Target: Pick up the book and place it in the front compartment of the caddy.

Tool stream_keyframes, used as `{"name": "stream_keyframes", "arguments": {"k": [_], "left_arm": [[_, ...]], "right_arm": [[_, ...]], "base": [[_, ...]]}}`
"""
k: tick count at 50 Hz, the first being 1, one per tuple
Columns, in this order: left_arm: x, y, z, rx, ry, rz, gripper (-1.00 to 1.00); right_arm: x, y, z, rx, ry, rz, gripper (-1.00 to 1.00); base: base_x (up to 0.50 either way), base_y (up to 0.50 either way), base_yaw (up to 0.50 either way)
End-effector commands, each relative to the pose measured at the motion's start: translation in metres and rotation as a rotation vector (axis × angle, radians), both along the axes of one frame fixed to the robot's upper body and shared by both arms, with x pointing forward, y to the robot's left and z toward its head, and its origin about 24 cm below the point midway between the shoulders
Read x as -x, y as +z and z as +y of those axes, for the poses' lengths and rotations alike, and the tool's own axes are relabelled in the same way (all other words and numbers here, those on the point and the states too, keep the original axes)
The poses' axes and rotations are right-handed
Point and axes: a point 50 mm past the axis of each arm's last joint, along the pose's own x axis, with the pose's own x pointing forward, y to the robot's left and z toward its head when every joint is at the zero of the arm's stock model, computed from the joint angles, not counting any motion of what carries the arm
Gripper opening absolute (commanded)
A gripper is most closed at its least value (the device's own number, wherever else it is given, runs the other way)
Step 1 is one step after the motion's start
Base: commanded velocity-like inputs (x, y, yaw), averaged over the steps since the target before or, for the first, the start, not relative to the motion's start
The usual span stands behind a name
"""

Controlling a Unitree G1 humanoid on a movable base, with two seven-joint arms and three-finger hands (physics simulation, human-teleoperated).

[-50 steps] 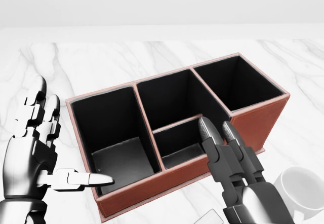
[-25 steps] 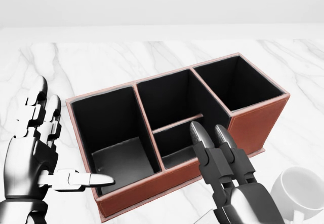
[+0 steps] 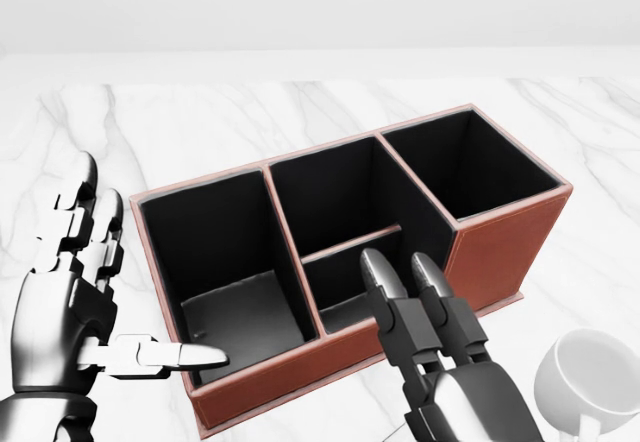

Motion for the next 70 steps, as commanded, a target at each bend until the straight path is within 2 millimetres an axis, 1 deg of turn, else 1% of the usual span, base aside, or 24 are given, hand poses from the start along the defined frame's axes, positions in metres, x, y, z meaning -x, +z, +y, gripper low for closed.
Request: {"name": "stream_keyframes", "arguments": {"k": [1, 16, 25, 29, 36, 43, 52, 70], "left_arm": [[-0.001, -0.002, 0.0, -0.001, -0.001, 0.009, 1.0], [0.0, -0.001, -0.001, -0.001, -0.002, 0.003, 1.0], [0.0, -0.001, -0.001, -0.002, -0.002, 0.003, 1.0], [0.0, -0.001, -0.001, -0.001, -0.001, 0.003, 1.0], [0.0, -0.002, -0.001, -0.002, -0.002, 0.007, 1.0], [-0.001, -0.002, -0.001, -0.001, -0.002, 0.01, 1.0], [0.0, -0.001, -0.001, -0.001, -0.001, 0.005, 1.0], [0.0, -0.002, -0.001, -0.001, -0.001, 0.008, 1.0]], "right_arm": [[-0.001, -0.004, 0.002, 0.011, 0.003, 0.005, 1.0], [-0.004, -0.017, 0.004, 0.023, 0.005, 0.023, 1.0], [-0.002, -0.017, 0.005, 0.035, 0.009, 0.031, 1.0], [-0.003, -0.022, 0.005, 0.04, 0.011, 0.035, 1.0], [-0.003, -0.023, 0.006, 0.046, 0.015, 0.04, 1.0], [-0.006, -0.031, 0.004, 0.051, 0.003, 0.058, 1.0], [-0.002, -0.026, 0.008, 0.056, 0.018, 0.055, 1.0], [-0.005, -0.038, 0.009, 0.065, 0.018, 0.078, 1.0]], "base": [[0.0, 0.0, 0.0], [0.0, 0.0, 0.0], [0.0, 0.0, 0.0], [0.0, 0.0, 0.0], [0.0, 0.0, 0.0], [0.0, 0.0, 0.0], [0.0, 0.0, 0.0], [0.0, 0.0, 0.0]]}}
